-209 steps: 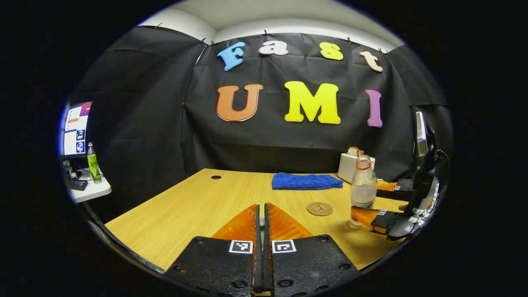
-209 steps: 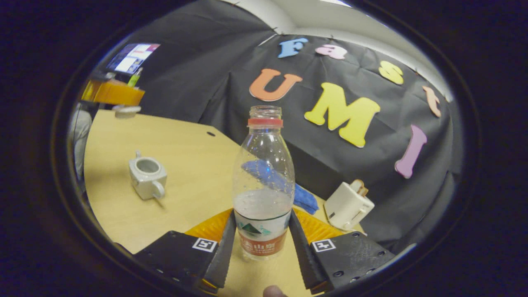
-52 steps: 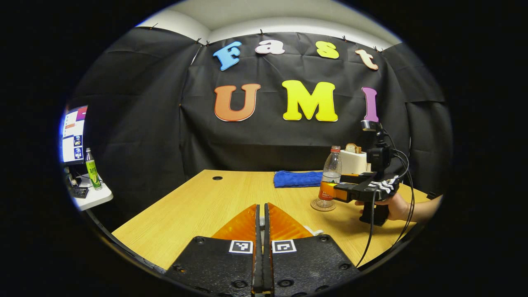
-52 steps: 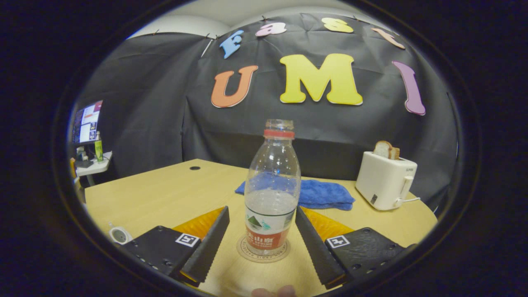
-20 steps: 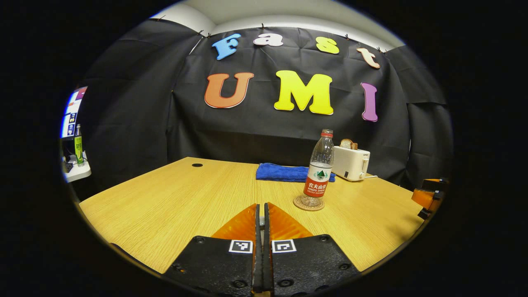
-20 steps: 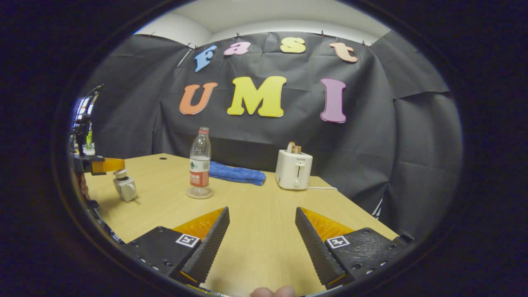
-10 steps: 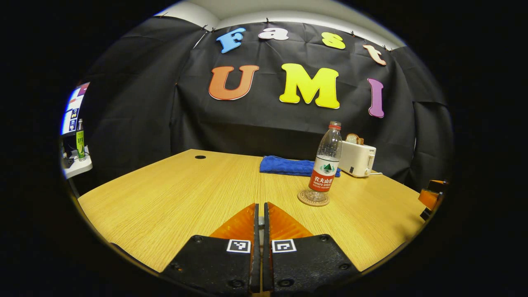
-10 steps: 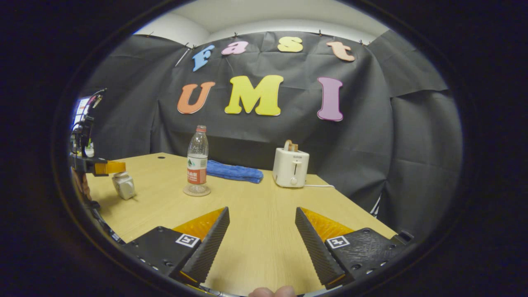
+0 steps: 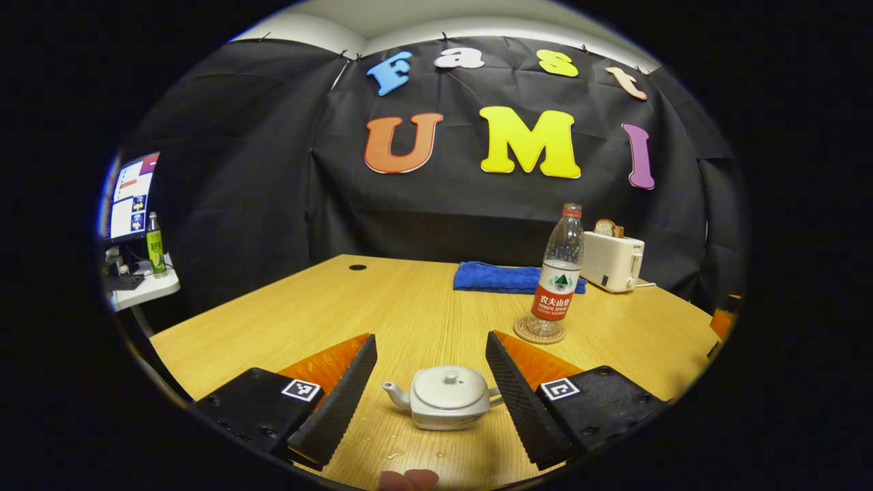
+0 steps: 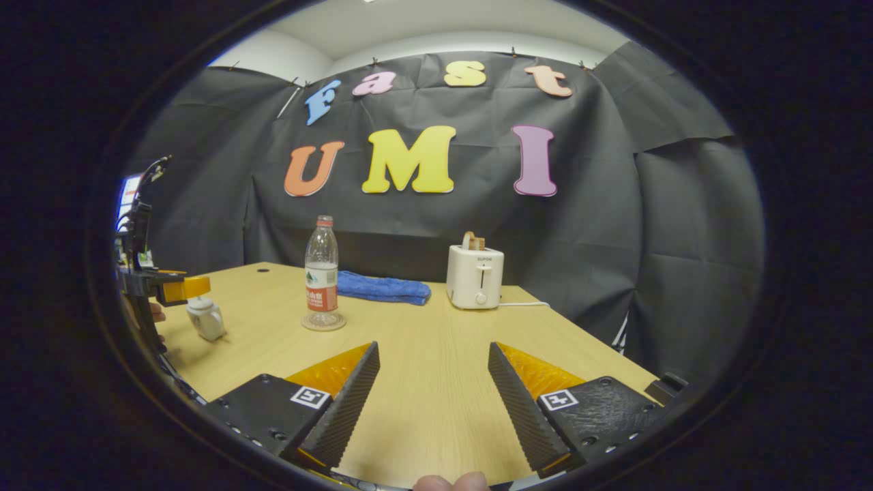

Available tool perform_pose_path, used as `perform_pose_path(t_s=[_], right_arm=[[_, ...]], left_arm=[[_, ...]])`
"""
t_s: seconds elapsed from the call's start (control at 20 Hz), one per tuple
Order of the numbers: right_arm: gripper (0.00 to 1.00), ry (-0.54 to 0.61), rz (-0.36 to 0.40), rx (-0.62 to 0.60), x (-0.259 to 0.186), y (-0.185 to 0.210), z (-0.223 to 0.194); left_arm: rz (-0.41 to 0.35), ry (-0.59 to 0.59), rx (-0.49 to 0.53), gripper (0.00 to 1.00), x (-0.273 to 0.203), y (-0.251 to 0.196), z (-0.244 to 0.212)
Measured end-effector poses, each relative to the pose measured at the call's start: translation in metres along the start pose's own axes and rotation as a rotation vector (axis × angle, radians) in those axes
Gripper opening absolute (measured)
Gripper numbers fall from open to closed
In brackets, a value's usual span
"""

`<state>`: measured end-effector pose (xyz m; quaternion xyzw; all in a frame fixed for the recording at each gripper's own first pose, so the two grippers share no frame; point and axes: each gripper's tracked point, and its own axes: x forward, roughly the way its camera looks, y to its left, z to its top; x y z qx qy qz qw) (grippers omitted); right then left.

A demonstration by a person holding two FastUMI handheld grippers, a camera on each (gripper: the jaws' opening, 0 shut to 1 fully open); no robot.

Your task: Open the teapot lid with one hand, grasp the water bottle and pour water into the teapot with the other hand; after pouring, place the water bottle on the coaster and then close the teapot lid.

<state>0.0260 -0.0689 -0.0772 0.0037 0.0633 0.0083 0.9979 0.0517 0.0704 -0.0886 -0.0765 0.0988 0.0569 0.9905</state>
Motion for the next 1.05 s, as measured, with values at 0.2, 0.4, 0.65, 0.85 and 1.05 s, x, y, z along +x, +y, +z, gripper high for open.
perform_pose_path(t_s=[0.2, 0.4, 0.65, 0.85, 1.05], right_arm=[[0.95, -0.021, -0.016, 0.043, 0.005, 0.010, 0.015], [0.95, -0.101, -0.009, 0.060, -0.006, 0.026, 0.051], [0.95, -0.163, -0.039, 0.013, -0.030, 0.032, 0.065], [0.95, -0.150, -0.027, 0.024, -0.036, 0.042, 0.070], [0.95, -0.139, -0.019, 0.016, -0.035, 0.051, 0.070]], left_arm=[[-0.009, -0.126, 0.027, 1.00, -0.031, -0.024, 0.058], [-0.035, -0.192, 0.017, 1.00, -0.057, -0.047, 0.080], [-0.059, -0.190, 0.006, 1.00, -0.081, -0.052, 0.074], [-0.072, -0.188, 0.019, 1.00, -0.084, -0.051, 0.076], [-0.080, -0.186, 0.014, 1.00, -0.087, -0.049, 0.078]])
